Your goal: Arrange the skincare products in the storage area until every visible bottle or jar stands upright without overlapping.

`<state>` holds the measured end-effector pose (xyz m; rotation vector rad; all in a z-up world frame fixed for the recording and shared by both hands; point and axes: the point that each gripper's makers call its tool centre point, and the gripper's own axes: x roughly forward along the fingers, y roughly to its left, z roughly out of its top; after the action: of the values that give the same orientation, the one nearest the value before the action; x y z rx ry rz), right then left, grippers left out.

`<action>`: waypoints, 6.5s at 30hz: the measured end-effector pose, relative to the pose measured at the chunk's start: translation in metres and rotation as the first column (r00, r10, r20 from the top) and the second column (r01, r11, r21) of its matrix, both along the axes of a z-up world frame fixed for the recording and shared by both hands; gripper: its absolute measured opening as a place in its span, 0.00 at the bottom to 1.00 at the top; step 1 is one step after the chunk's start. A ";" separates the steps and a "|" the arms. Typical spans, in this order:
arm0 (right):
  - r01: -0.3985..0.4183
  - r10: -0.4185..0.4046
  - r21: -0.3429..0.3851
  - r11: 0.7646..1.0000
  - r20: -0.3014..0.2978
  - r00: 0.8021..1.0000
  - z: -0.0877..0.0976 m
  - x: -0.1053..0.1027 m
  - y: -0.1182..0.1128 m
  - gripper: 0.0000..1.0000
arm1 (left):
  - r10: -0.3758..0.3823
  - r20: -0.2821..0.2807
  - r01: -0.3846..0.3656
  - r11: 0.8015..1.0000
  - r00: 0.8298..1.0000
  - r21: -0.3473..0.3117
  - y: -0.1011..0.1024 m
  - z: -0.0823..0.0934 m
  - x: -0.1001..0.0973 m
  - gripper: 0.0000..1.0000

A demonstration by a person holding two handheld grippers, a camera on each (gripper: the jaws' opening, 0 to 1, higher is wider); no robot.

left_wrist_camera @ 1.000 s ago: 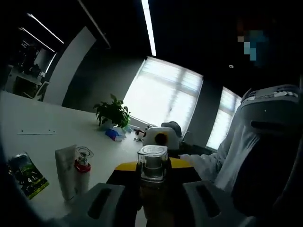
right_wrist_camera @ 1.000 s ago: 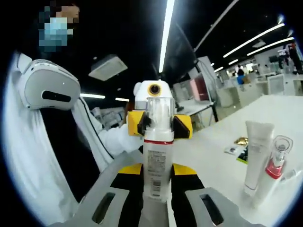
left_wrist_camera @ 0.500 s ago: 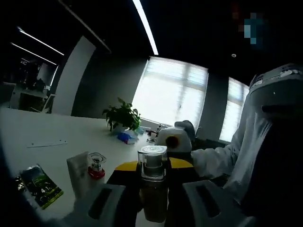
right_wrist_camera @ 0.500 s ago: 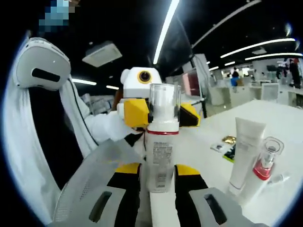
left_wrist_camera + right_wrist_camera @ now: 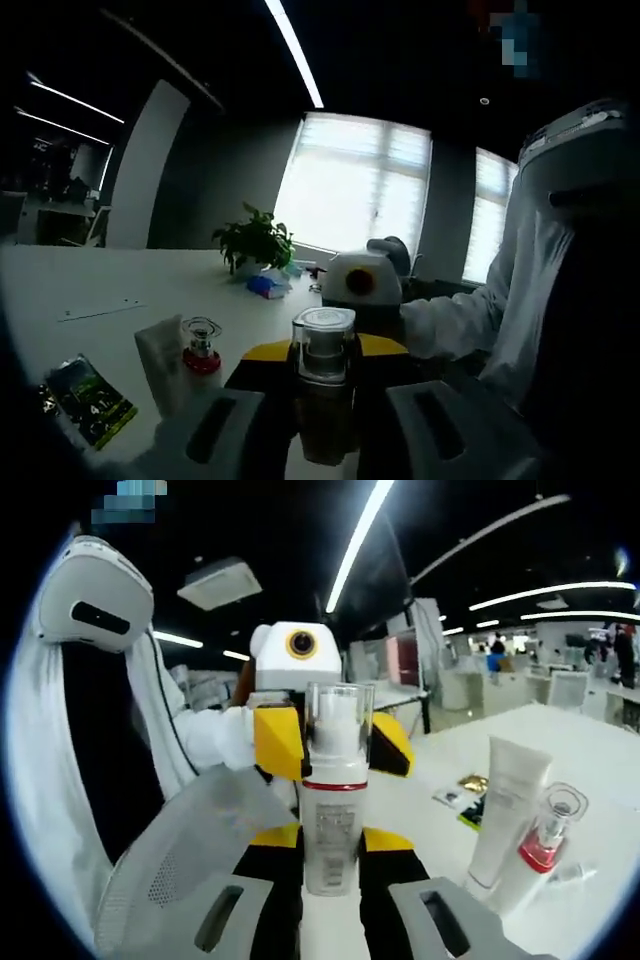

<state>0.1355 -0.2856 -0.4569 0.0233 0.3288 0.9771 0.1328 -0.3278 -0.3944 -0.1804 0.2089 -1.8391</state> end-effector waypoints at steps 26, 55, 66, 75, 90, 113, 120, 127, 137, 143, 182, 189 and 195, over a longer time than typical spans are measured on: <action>-0.036 0.036 -0.012 0.999 0.013 0.999 -0.037 0.012 -0.008 0.11 | 0.021 0.083 -0.024 0.999 0.996 0.033 0.001 -0.023 0.016 0.20; 0.000 0.007 -0.130 0.992 0.049 0.999 -0.111 0.054 -0.028 0.13 | -0.039 0.263 -0.002 0.988 0.964 0.157 -0.029 -0.096 0.046 0.16; 0.023 -0.018 -0.148 0.989 0.032 0.999 -0.121 0.062 -0.036 0.13 | -0.010 0.243 -0.025 0.990 0.970 0.140 -0.033 -0.105 0.055 0.16; 0.029 -0.029 -0.160 0.987 0.007 1.000 -0.125 0.058 -0.041 0.14 | -0.001 0.230 -0.029 0.991 0.973 0.130 -0.033 -0.106 0.054 0.16; 0.053 -0.040 -0.198 0.979 0.068 0.997 -0.107 0.053 -0.042 0.13 | 0.001 0.225 -0.026 0.994 0.974 0.110 -0.033 -0.102 0.047 0.16; 0.044 -0.029 -0.218 0.975 0.073 0.997 -0.107 0.051 -0.042 0.15 | 0.069 0.253 -0.079 0.996 0.965 0.032 -0.013 -0.070 0.055 0.15; 0.047 -0.030 -0.233 0.971 0.076 0.997 -0.106 0.049 -0.044 0.18 | 0.049 0.250 -0.093 0.981 0.967 0.170 0.008 -0.100 0.059 0.15; 0.117 -0.104 -0.255 0.960 0.062 0.993 -0.108 0.048 -0.054 0.18 | 0.034 0.281 -0.133 0.931 0.959 0.340 0.006 -0.145 0.058 0.12; 0.198 -0.215 -0.292 0.936 -0.028 0.976 -0.119 0.032 -0.055 0.09 | 0.009 0.250 -0.130 0.872 0.968 0.473 0.004 -0.168 0.055 0.01; 0.238 -0.262 -0.297 0.925 -0.043 0.964 -0.119 0.035 -0.055 0.00 | -0.028 0.256 -0.110 0.854 0.966 0.508 0.003 -0.174 0.042 0.01; 0.255 -0.288 -0.332 0.908 -0.053 0.956 -0.129 0.051 -0.059 0.00 | -0.029 0.356 -0.176 0.831 0.934 0.528 -0.006 -0.183 0.067 0.01; 0.251 -0.283 -0.346 0.904 -0.046 0.958 -0.132 0.055 -0.061 0.05 | -0.040 0.417 -0.198 0.837 0.908 0.510 -0.009 -0.183 0.078 0.11; 0.255 -0.285 -0.346 0.903 -0.037 0.958 -0.131 0.061 -0.063 0.08 | -0.059 0.419 -0.184 0.837 0.906 0.516 -0.015 -0.187 0.078 0.11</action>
<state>0.1970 -0.3488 -0.5883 -0.1986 0.5564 0.6340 0.2109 -0.3431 -0.5814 0.6047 0.4096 -1.6315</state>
